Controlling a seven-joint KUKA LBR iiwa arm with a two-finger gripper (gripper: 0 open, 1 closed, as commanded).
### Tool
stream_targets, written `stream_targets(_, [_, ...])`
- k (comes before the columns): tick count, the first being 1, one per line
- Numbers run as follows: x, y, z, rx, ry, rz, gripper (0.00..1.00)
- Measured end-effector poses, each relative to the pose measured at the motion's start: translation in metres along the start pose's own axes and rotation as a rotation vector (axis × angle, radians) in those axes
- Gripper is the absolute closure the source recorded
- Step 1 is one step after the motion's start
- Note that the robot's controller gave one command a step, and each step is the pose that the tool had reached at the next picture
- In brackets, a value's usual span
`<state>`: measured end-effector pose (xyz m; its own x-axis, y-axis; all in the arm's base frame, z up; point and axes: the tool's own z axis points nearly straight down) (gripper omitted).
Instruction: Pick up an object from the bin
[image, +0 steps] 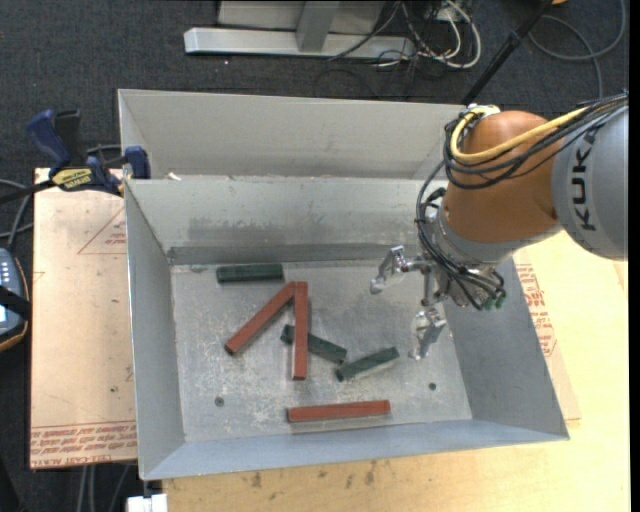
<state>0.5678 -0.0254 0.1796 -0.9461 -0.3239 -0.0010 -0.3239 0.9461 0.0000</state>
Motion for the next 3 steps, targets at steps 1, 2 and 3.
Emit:
stream_targets(1, [0.0,0.001,0.0,-0.001,-0.001,-0.001,0.0])
stream_targets(2, [0.015,0.018,0.102,0.002,-0.008,-0.05,1.0])
stream_targets(3, [0.015,0.018,0.102,0.002,-0.008,-0.05,1.0])
